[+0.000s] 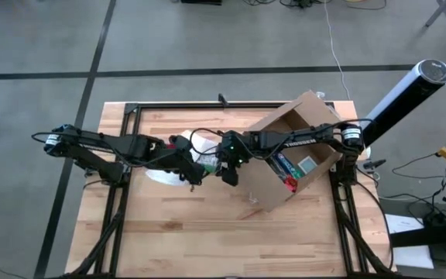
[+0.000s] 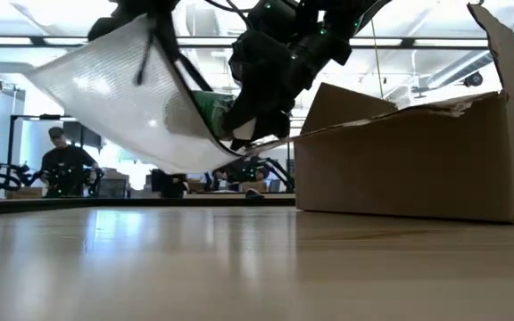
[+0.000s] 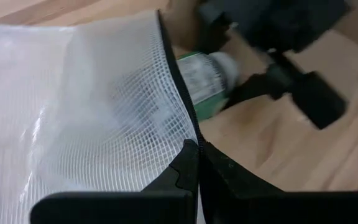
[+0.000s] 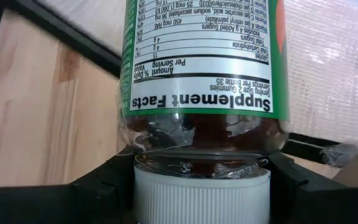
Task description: Unpack boxes
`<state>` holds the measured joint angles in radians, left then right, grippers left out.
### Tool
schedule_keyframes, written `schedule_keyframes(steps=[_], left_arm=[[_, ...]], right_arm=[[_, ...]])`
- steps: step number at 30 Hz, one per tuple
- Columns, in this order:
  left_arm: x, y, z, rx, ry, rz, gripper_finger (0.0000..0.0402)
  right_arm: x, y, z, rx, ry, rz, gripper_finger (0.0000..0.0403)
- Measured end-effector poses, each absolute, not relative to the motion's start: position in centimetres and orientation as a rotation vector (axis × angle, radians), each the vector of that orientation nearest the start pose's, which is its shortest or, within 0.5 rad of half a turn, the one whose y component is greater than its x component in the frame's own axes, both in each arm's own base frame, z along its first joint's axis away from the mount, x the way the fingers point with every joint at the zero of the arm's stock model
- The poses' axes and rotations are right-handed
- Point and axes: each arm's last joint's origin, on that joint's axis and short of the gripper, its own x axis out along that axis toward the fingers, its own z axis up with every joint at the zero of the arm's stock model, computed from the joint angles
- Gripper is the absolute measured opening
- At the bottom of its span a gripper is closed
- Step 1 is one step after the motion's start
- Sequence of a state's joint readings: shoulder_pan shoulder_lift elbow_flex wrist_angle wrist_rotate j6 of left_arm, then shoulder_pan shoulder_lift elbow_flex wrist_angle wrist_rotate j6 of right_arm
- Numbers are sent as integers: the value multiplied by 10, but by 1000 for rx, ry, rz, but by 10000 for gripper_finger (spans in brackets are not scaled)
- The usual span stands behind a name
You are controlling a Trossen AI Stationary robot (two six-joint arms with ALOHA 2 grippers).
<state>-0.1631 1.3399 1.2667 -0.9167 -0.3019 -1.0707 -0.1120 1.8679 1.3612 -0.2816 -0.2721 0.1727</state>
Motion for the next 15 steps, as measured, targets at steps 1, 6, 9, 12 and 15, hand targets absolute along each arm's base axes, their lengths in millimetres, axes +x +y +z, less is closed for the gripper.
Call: schedule_keyframes(steps=[1,6,9,12,15], left_arm=[[260,-34,324,-756,771,601,0],[262,-35,325,-761,771,553,0],[263,-36,325,-765,785,529,0],[263,-37,325,-767,788,523,0],[263,-37,325,-771,781,518,0]], right_arm=[[407,-38,224,320,781,83,199],[415,-44,245,324,713,77,199],[419,-49,259,320,667,70,199],[421,-54,269,317,636,63,199],[422,-57,273,320,623,61,199]])
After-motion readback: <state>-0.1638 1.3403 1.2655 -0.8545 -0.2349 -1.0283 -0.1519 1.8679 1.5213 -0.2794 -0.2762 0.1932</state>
